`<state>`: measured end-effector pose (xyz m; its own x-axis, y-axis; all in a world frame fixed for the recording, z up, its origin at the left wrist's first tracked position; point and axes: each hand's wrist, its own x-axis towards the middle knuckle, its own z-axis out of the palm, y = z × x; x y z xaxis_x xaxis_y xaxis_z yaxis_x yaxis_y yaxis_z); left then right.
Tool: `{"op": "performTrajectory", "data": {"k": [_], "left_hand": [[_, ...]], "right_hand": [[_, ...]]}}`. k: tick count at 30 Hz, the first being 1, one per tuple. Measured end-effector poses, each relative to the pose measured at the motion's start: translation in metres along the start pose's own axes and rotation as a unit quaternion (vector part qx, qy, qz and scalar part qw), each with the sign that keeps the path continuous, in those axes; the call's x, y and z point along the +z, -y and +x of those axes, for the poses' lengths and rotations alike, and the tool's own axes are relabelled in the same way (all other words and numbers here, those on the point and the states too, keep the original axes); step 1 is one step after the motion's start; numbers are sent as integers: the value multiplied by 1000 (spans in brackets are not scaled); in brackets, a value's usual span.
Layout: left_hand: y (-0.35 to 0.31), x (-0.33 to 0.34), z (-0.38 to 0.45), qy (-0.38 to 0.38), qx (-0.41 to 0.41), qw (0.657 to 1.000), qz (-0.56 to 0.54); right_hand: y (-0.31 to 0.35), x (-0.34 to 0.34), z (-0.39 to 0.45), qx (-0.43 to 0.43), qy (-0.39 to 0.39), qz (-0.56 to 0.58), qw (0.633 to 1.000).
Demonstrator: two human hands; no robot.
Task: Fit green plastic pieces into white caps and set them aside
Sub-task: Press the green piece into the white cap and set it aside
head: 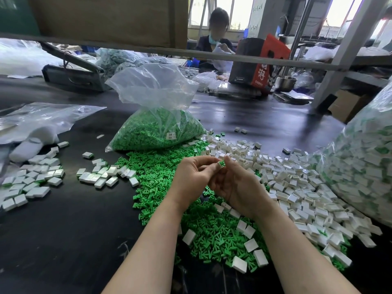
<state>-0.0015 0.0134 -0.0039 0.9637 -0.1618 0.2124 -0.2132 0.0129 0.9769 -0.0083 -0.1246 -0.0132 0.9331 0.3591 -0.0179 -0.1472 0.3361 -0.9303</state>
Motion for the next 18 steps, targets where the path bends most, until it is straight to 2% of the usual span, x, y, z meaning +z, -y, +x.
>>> {"op": "performTrajectory", "data": {"k": [11,18], "left_hand": [[0,2,1,7,-34,999,3],[-1,8,0,-13,-56,997,-45]], "right_hand": [[-2,2,-2,-13,18,-41,999],[-5,4,-1,-35,19,-94,995]]}}
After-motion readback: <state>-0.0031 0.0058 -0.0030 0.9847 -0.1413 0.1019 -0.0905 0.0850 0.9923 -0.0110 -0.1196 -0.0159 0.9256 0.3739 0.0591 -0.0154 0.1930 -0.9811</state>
